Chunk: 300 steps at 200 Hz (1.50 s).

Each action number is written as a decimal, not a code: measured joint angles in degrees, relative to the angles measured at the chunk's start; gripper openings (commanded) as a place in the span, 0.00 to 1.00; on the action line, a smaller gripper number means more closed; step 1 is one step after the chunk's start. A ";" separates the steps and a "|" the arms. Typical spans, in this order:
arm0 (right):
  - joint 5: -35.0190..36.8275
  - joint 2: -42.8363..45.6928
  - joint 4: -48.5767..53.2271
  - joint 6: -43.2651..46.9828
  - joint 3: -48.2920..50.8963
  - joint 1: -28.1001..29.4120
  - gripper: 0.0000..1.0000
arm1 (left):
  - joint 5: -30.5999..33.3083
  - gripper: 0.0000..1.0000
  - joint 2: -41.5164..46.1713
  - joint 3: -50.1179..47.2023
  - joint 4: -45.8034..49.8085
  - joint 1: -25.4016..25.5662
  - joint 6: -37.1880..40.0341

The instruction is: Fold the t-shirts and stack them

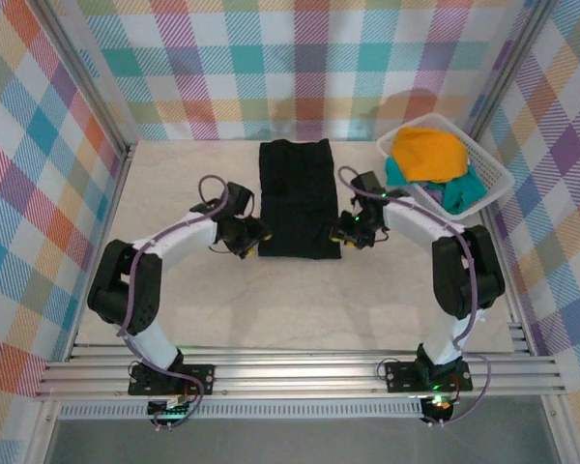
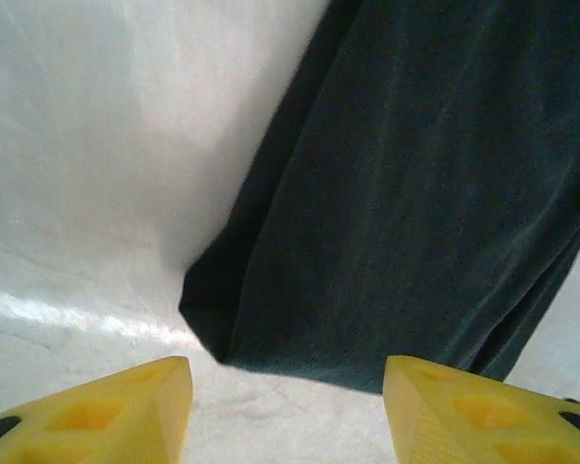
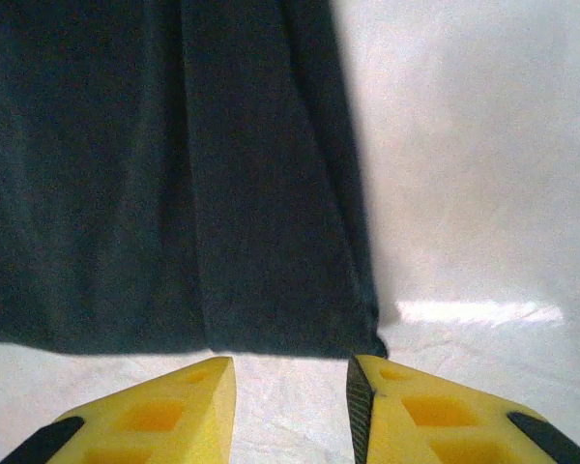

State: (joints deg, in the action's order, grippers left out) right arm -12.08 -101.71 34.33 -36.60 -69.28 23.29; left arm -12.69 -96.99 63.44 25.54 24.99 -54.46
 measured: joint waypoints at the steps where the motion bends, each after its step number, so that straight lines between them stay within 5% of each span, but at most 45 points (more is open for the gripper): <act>1: 0.00 -0.04 0.00 0.02 0.07 0.09 0.37 | -0.04 0.56 -0.02 -0.15 -0.15 0.11 -0.09; 83: 6.73 -2.75 -2.21 -0.61 4.57 4.39 0.38 | 0.44 0.42 -7.96 0.42 -7.15 1.22 -1.51; 107: 7.19 -3.85 -2.23 -0.59 3.39 4.39 0.32 | 1.46 0.28 -8.79 1.57 -8.00 1.25 -1.62; 137: 7.87 -5.73 -2.19 -0.52 1.51 4.35 0.11 | 2.34 0.00 -9.49 2.10 -7.93 1.38 -1.11; 149: 7.91 -5.86 -2.80 -0.26 1.20 4.28 0.00 | 2.84 0.00 -9.49 2.19 -7.74 1.51 -1.18; 300: 7.80 0.20 -6.45 -1.53 8.22 2.93 0.00 | 5.99 0.00 -2.89 0.87 -2.45 -0.76 3.54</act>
State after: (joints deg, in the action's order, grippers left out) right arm -4.27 -101.51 27.88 -38.13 -61.06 26.22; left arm -6.70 -99.88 64.31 23.09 24.23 -50.92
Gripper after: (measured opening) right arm 0.047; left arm 0.055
